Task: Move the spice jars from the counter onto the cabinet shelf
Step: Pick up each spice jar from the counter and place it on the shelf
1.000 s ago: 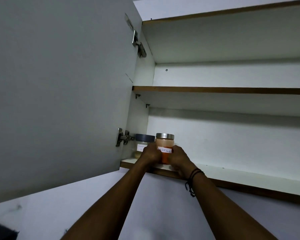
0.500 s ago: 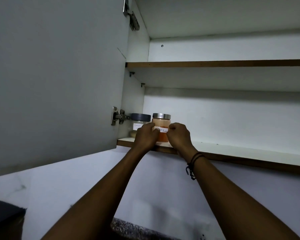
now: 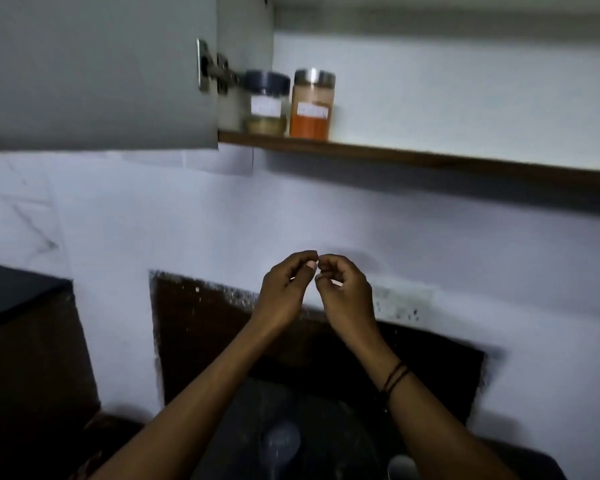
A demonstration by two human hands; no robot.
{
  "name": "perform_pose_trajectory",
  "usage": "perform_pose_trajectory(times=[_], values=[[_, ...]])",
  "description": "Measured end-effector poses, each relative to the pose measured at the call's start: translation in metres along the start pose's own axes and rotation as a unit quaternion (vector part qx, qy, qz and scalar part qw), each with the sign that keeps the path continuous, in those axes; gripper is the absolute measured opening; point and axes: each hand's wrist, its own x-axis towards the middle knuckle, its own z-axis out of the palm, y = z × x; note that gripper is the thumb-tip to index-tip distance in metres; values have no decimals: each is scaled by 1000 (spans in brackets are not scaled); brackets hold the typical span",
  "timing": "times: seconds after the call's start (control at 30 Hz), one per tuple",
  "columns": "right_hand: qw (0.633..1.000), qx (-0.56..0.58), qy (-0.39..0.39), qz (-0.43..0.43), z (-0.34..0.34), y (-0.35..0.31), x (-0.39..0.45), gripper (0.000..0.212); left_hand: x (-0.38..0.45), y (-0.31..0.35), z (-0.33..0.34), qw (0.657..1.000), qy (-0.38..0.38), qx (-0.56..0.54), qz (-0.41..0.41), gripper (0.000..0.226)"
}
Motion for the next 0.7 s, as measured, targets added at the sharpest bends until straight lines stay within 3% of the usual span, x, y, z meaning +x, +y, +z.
perform_pose_trajectory(times=[0.07,0.17,0.3,0.43,0.53,0.7], values=[[999,-5,-12,43,9,29,-33,26,-31,-32,12,999,-23,-12,-33,25],[994,-47,-26,94,21,73,-76,27,-70,-79,23,996,-48,53,-55,27],[973,-146,-99,150,46,135,-135,34,-120,-144,27,980,-111,129,-102,30],[937,-232,-186,185,63,178,-178,30,-155,-194,25,937,-206,254,-122,24],[893,-287,-280,206,66,202,-205,40,-177,-221,26,892,-251,354,-128,22],[861,-261,-334,283,74,215,-224,51,-197,-248,29,858,-275,377,-216,57]])
